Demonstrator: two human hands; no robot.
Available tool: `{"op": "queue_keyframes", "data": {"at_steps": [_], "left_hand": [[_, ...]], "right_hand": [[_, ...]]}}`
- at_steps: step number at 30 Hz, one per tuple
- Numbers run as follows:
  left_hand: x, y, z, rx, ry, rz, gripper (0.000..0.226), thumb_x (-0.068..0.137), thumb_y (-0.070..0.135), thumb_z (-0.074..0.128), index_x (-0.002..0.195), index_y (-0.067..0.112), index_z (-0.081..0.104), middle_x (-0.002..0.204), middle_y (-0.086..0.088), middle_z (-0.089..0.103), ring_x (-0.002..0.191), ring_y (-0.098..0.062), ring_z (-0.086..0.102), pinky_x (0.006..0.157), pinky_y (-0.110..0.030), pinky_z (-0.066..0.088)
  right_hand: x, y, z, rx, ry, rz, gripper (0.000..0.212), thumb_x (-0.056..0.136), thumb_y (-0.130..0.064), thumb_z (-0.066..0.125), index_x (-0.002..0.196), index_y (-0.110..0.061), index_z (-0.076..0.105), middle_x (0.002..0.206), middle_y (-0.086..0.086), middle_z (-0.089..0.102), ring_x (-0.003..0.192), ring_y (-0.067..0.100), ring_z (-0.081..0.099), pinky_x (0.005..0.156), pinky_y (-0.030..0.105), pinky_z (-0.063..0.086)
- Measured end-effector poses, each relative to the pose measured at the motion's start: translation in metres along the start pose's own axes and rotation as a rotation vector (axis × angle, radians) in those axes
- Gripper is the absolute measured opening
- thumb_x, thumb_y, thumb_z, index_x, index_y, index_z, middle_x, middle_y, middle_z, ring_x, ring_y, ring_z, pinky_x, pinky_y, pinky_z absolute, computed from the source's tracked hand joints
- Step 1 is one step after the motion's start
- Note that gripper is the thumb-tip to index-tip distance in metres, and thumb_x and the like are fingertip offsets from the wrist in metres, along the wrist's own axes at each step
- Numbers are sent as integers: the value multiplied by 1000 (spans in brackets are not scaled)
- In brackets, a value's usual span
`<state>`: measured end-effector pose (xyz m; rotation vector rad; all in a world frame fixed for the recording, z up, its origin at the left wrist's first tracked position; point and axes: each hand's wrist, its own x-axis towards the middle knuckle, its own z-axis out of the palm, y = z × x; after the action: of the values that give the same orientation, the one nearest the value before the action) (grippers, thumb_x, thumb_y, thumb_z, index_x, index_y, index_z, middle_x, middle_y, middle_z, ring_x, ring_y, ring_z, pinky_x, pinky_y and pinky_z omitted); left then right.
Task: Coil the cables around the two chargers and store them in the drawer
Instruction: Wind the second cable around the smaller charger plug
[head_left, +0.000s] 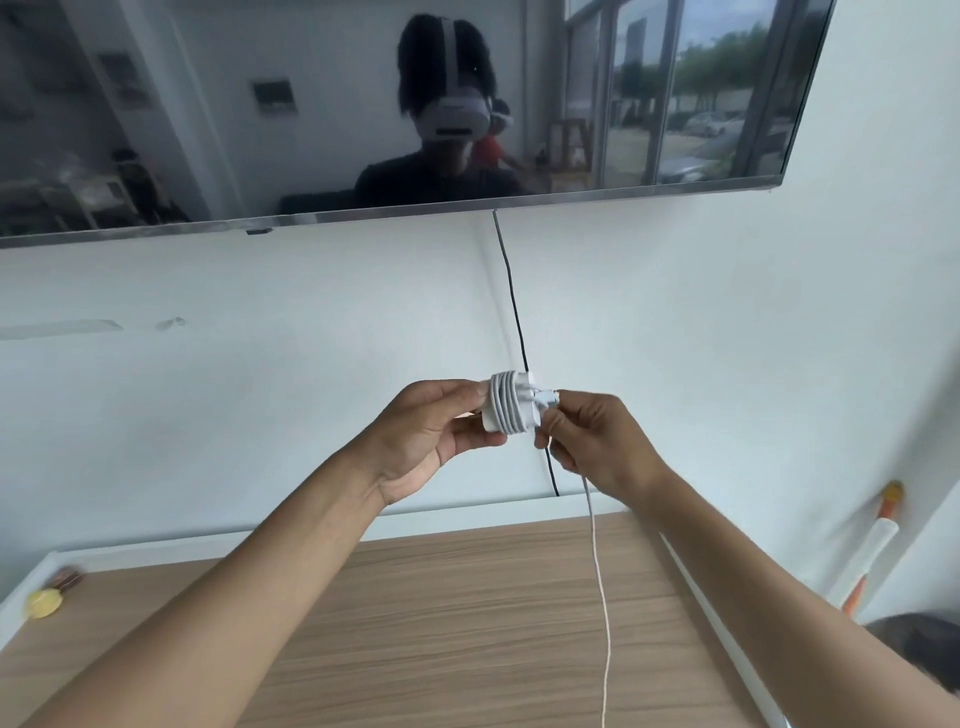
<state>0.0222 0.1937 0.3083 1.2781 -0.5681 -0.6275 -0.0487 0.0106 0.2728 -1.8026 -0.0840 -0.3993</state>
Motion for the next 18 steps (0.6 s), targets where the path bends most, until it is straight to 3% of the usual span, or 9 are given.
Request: {"op": "queue_keyframes", "data": {"at_steps": [4,7,10,12,15,18], "left_hand": [[7,-7,5,-84,173,6,26,97,10,51,103,-10,66,95,-15,69,83,-19,67,74,-28,60],[12,-15,5,-3,289,27,22,96,11,55,95,-7,68,95,-16,71,85,-23,67,81,-32,60],[17,-22,1,133,388,51,21,94,14,60,91,-3,70,104,-20,71,92,-27,67,81,-32,60],[19,-28,-1,169,446,38,19,93,16,61,88,-1,70,103,-20,71,89,-26,68,79,-31,60],[20,-40,-2,238,486,7,18,93,17,63,84,3,70,95,-15,72,77,-20,70,83,-35,59],[17,-48,0,417,445,17,16,91,20,64,94,5,70,90,-11,71,72,-21,72,85,-37,58]], "right_hand": [[-13,4,21,-333,109,-35,34,97,-23,52,64,-19,60,48,-9,53,41,7,41,46,17,33],[-17,1,24,-475,91,-31,25,98,-21,49,81,-14,66,60,-3,59,48,3,50,48,15,35],[-19,-6,21,-639,13,-11,23,97,-21,46,93,-15,68,66,-5,59,58,15,53,61,33,49],[-22,-13,22,-779,-73,-30,26,97,-25,44,94,-15,67,70,0,63,64,23,55,65,37,51],[-25,-21,25,-981,-159,-82,30,99,-29,38,86,-12,59,74,3,58,69,28,54,62,34,45],[-20,-30,16,-1085,-168,-108,26,98,-30,39,82,-18,56,74,3,54,67,28,51,60,32,39]]}}
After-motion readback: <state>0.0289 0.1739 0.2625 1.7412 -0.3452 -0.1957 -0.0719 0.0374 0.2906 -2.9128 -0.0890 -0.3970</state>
